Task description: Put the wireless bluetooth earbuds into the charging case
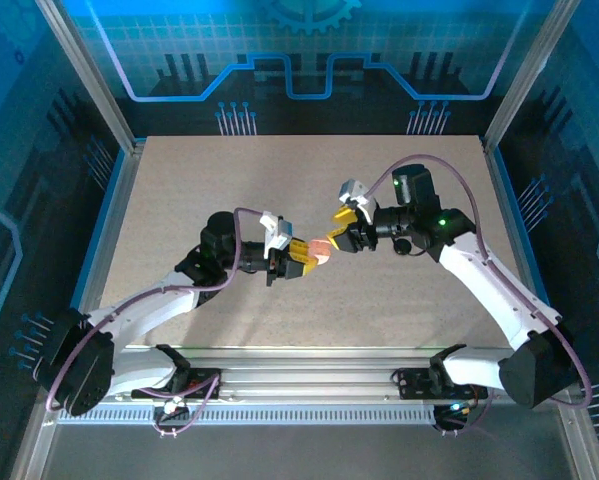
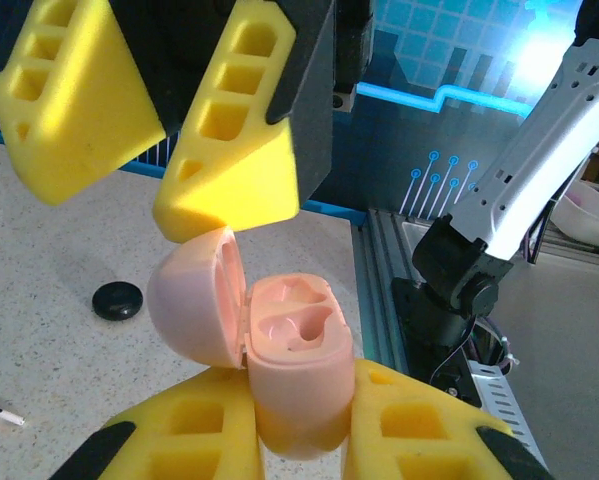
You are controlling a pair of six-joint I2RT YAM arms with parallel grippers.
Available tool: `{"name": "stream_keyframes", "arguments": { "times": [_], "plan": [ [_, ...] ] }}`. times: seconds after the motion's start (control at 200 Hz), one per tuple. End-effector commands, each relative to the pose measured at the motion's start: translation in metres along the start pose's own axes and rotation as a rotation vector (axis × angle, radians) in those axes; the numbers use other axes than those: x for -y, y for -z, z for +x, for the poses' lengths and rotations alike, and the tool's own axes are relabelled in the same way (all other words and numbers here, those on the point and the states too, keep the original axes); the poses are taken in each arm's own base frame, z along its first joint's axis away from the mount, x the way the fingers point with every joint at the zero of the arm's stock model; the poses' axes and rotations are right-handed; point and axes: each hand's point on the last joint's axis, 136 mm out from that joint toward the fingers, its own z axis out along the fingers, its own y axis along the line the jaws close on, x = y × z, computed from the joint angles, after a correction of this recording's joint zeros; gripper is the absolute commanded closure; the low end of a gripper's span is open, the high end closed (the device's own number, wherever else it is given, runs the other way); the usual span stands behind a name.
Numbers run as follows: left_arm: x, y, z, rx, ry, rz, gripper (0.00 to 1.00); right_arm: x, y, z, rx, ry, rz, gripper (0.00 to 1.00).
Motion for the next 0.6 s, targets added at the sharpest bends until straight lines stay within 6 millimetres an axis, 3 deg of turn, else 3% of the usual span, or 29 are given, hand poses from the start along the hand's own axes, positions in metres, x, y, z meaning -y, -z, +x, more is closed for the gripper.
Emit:
{"name": "stream_keyframes", "arguments": {
  "times": [0.0, 0.165, 0.355, 0.465, 0.595],
  "plan": [
    [0.002, 0.001, -0.013, 0.029, -0.052, -0.013, 0.85, 0.009, 0.008, -0.005, 0.023, -0.031, 0.069, 0.52],
    [-0.027, 0.009, -0.007, 0.035, 0.007, -0.207, 0.87, 0.025, 0.006, -0.006, 0.009, -0.189, 0.132, 0.53],
    [-0.066, 0.043, 0.007, 0.034, 0.101, -0.493, 0.85, 0.051, -0.01, 0.01, -0.068, -0.365, 0.254, 0.54],
    [-0.085, 0.07, 0.015, 0.077, 0.222, -0.607, 0.85, 0.061, -0.029, 0.019, -0.126, -0.44, 0.296, 0.54],
    [-0.098, 0.1, 0.028, 0.09, 0.309, -0.744, 0.85, 0.065, -0.065, 0.031, -0.233, -0.458, 0.305, 0.56]
  ]
}}
